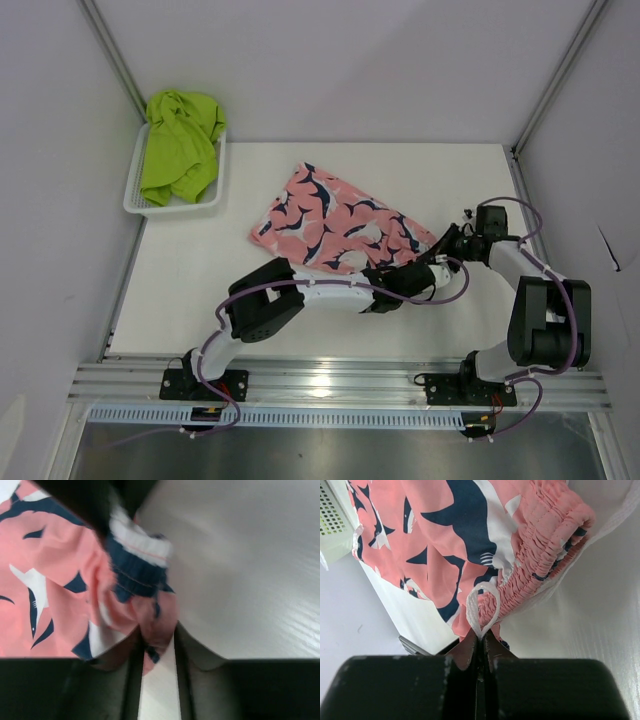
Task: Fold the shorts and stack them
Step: Fold the shorts
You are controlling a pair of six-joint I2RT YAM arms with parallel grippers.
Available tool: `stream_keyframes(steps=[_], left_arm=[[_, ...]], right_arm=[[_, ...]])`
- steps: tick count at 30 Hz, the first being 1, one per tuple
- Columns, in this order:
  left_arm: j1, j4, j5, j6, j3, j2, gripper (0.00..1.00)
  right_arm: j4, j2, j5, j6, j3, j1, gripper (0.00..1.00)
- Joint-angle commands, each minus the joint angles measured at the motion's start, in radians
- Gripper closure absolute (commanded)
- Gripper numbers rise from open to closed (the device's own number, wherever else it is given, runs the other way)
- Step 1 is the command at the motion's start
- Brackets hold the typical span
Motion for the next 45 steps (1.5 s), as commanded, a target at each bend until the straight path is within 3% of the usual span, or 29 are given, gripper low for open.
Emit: stream_keyframes(steps=[1, 4, 9, 10, 11, 13, 14, 15, 19, 24, 34, 45], left_arm=[[-0.004, 0.079, -0.069, 0.007, 0.017, -0.005, 0.77], [0.002, 0.118, -0.105, -0.012, -0.006, -0.016, 0.89], [0.021, 0.139, -0.110, -0.057, -0.026, -0.034, 0.97], [0.021, 0.138, -0.109, -0.060, -0.026, -0.034, 1.00], [0.021, 0.138, -0.107, -0.062, -0.028, -0.034, 1.00], [0.024, 0.132, -0.100, -0.065, -0.025, -0.036, 1.00], [0.027, 0.132, -0.086, -0.071, -0.025, -0.037, 1.00], [0.030, 0.119, -0.077, -0.075, -0.020, -0.039, 1.00], [0.051, 0.075, -0.009, -0.109, -0.008, -0.048, 1.00], [0.065, 0.027, 0.049, -0.151, 0.015, -0.062, 1.00], [0.065, 0.055, 0.117, -0.194, -0.041, -0.112, 1.00], [0.064, 0.164, 0.204, -0.244, -0.173, -0.182, 1.00]], right_arm=[[0.048, 0.005, -0.076, 0.024, -0.018, 0.001, 0.98], [0.057, -0.002, -0.081, 0.030, -0.040, -0.005, 0.96], [0.074, -0.021, -0.090, 0.042, -0.083, -0.005, 0.89], [0.076, -0.027, -0.090, 0.047, -0.089, -0.005, 0.85], [0.079, -0.041, -0.087, 0.051, -0.095, -0.005, 0.72], [0.099, -0.059, -0.084, 0.067, -0.120, -0.011, 0.58], [0.109, -0.068, -0.084, 0.088, -0.130, -0.014, 0.42], [0.140, -0.090, -0.089, 0.102, -0.156, -0.017, 0.35], [0.220, -0.159, -0.086, 0.182, -0.231, -0.030, 0.21], [0.338, -0.193, -0.086, 0.290, -0.310, -0.056, 0.19], [0.611, -0.099, -0.035, 0.447, -0.420, -0.062, 0.18], [0.692, 0.053, 0.031, 0.479, -0.350, -0.045, 0.31]])
